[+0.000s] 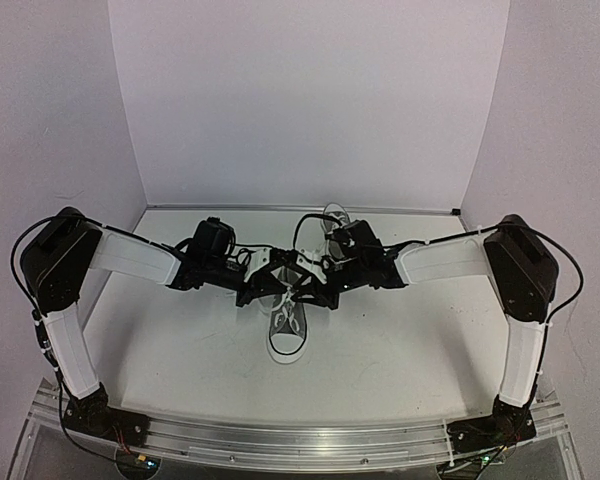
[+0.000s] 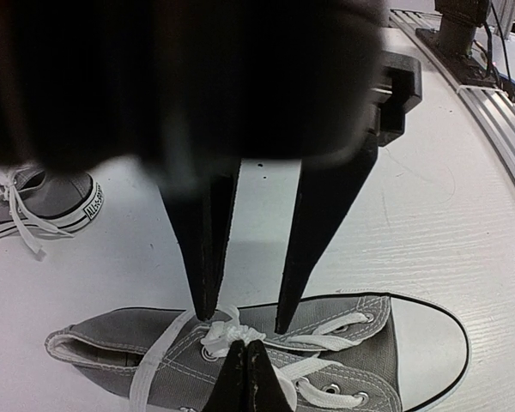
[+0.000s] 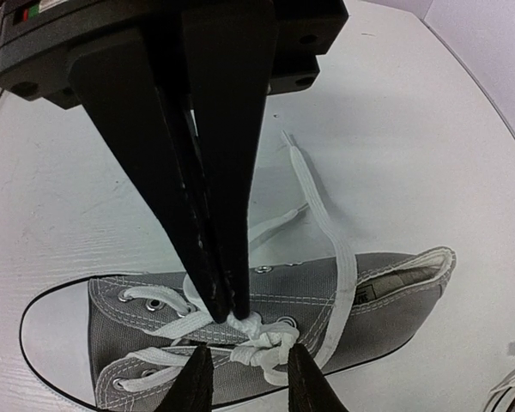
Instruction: Tie the shoes
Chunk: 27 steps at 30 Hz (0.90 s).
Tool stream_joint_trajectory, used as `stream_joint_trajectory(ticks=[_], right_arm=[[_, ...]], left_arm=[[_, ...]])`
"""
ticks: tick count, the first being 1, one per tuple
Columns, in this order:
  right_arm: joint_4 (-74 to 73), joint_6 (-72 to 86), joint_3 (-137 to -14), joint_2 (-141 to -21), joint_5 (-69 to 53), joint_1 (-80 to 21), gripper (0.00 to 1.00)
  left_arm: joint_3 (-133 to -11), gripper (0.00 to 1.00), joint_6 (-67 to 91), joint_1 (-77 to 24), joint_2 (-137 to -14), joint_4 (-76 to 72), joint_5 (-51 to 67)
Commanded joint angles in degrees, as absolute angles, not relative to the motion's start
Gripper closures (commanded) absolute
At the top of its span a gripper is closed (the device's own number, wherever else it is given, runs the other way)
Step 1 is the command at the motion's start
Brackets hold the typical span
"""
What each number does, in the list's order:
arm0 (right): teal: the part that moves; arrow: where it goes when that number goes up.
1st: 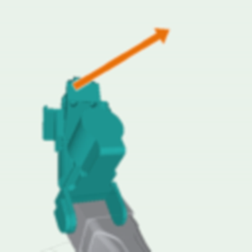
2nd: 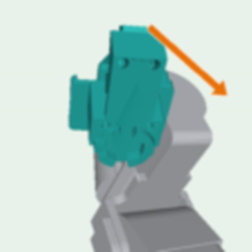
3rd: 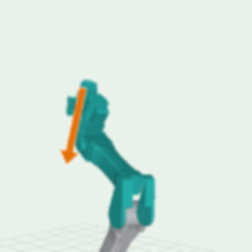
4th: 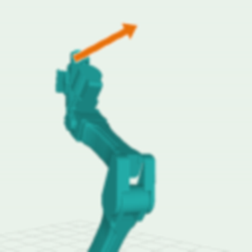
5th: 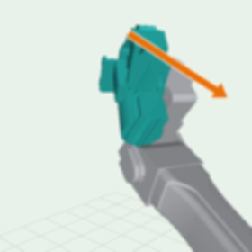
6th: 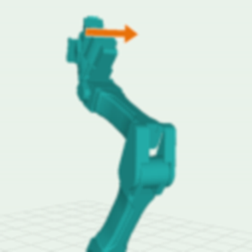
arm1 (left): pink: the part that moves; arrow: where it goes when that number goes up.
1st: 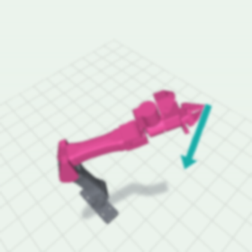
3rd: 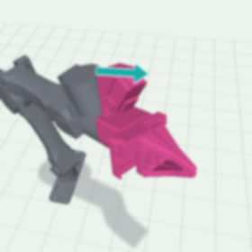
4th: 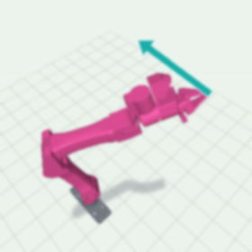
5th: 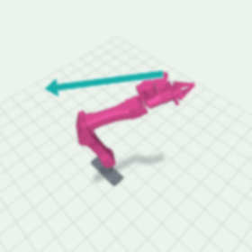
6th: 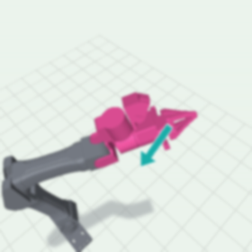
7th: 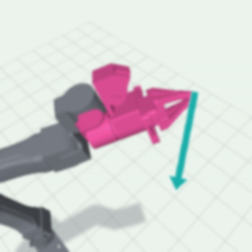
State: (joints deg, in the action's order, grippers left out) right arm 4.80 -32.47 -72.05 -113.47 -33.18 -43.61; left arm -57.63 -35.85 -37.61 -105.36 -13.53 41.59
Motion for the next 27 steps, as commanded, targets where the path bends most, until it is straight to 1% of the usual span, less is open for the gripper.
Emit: stream_joint_trajectory(ticks=[1, 8, 12, 17, 27], right_arm=[[6.6, -34.5, -74.0, -112.5, -32.7, -44.7, 0.72], [6.8, -34.7, -74.6, -112.7, -32.6, -44.8, 0.74], [7.8, -34.0, -73.5, -112.2, -32.5, -44.5, 0.73], [12.2, -29.8, -70.9, -110.9, -35.8, -42.2, 0.73], [13.8, -30.2, -69.3, -110.6, -38.3, -41.9, 0.68]], left_arm=[[-59.2, 1.00, -37.0, -37.4, -106.0, -13.7, 43.3], [-59.2, 1.00, -36.9, -37.2, -106.3, -13.7, 43.6], [-58.9, 1.00, -36.7, -36.9, -106.0, -14.1, 43.9], [-58.0, 1.00, -36.7, -36.7, -105.6, -14.8, 43.9], [-56.9, 1.00, -37.5, -36.5, -105.1, -16.2, 45.1]])
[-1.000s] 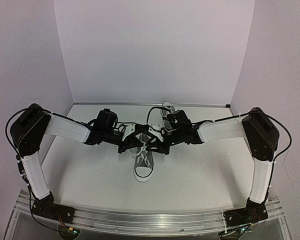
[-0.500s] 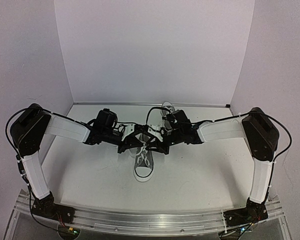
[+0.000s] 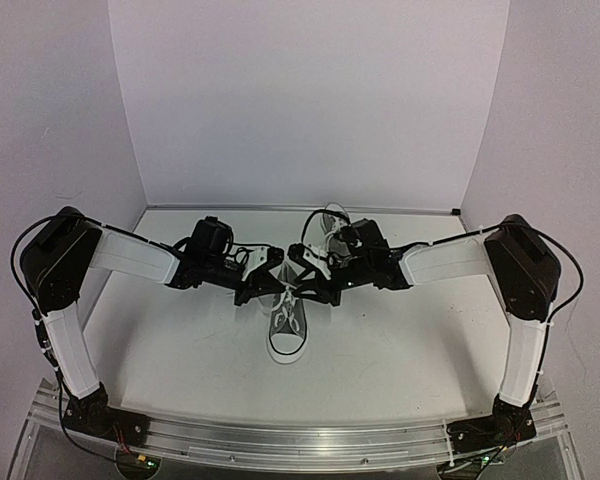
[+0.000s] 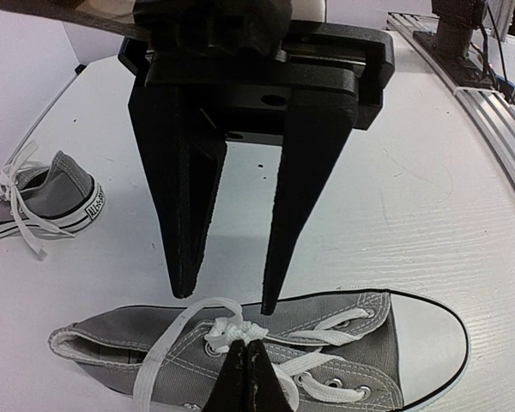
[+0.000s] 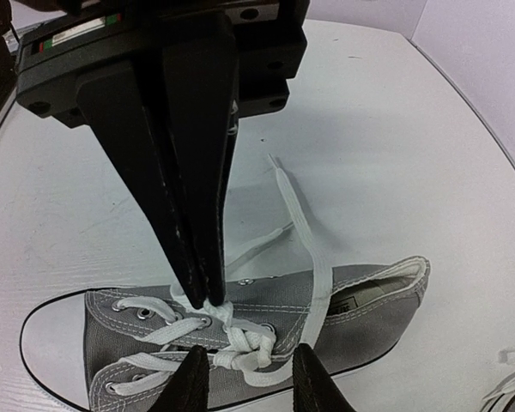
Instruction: Tie the shoes
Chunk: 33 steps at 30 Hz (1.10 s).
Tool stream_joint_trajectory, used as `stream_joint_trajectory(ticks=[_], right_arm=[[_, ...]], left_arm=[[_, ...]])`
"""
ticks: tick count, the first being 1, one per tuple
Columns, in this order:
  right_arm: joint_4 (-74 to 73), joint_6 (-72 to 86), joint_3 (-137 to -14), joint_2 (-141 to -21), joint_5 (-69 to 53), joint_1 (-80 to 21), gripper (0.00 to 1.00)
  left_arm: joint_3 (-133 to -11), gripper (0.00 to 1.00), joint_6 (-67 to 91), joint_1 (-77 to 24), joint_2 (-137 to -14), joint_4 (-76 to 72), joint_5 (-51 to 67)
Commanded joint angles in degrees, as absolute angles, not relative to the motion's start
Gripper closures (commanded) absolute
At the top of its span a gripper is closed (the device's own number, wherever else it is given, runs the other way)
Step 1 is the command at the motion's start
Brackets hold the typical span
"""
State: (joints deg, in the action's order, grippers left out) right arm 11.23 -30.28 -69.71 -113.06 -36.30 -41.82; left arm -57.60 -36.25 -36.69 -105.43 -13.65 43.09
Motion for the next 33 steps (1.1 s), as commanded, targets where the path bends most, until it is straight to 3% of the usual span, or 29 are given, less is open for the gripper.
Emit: stream_joint_trajectory(ticks=[1, 33], right_arm=[[13.9, -30.3, -69.3, -110.7, -38.3, -41.9, 0.68], [12.2, -30.8, -73.4, -115.9, -41.5, -42.0, 0.73]], left_arm=[[-56.9, 1.00, -37.6, -36.5, -105.0, -16.1, 45.2], [-58.1, 1.00, -37.9, -36.4, -106.4, -16.1, 46.3]])
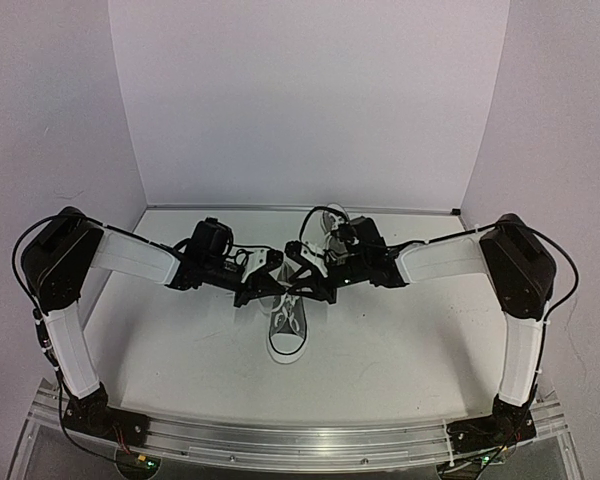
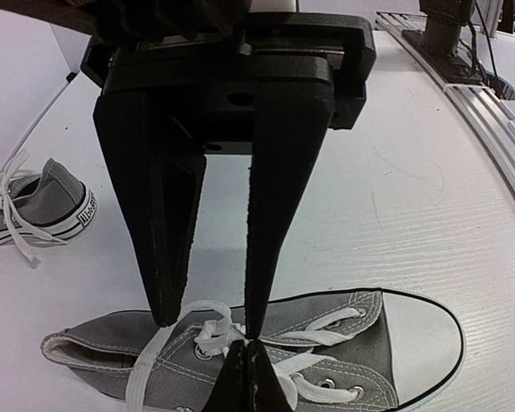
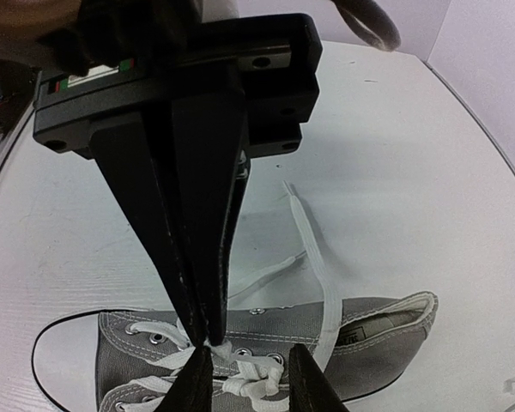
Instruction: Tie the shoes
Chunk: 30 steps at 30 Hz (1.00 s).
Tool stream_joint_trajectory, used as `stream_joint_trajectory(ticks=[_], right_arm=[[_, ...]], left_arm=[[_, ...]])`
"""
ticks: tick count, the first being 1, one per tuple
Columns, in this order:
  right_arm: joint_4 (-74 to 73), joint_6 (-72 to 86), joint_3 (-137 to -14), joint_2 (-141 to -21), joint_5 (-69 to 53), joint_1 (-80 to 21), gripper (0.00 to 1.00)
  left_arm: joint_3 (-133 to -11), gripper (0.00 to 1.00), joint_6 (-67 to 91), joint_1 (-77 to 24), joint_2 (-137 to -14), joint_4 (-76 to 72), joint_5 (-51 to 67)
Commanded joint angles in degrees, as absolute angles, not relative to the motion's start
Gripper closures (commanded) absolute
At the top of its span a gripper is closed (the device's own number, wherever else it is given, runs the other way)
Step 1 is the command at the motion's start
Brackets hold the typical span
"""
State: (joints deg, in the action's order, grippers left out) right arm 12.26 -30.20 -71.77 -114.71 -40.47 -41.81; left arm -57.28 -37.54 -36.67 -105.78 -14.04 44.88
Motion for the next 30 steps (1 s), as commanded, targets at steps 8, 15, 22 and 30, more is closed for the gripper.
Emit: stream_joint_trajectory(ticks=[8, 15, 22, 30], right_arm=[[10.6, -31.4, -74.7, -116.3, -42.3, -42.5, 0.78], [9.0, -31.9, -75.7, -116.9, -41.9, -42.7, 0.84], [8.1, -32.1, -76.0, -117.4, -41.2, -43.0, 0.88], [7.5, -29.8, -76.7, -117.0, -39.4, -43.0, 1.00]], left_arm=[[-58.4, 1.00, -38.0, -36.4, -106.4, -16.0, 46.3], [-58.5, 1.00, -38.0, -36.4, -106.5, -16.1, 46.4], [-58.6, 1.00, -38.1, -36.4, -106.5, -16.2, 46.1], [-59.0, 0.87, -36.3, -36.3, -106.3, -15.9, 43.7]])
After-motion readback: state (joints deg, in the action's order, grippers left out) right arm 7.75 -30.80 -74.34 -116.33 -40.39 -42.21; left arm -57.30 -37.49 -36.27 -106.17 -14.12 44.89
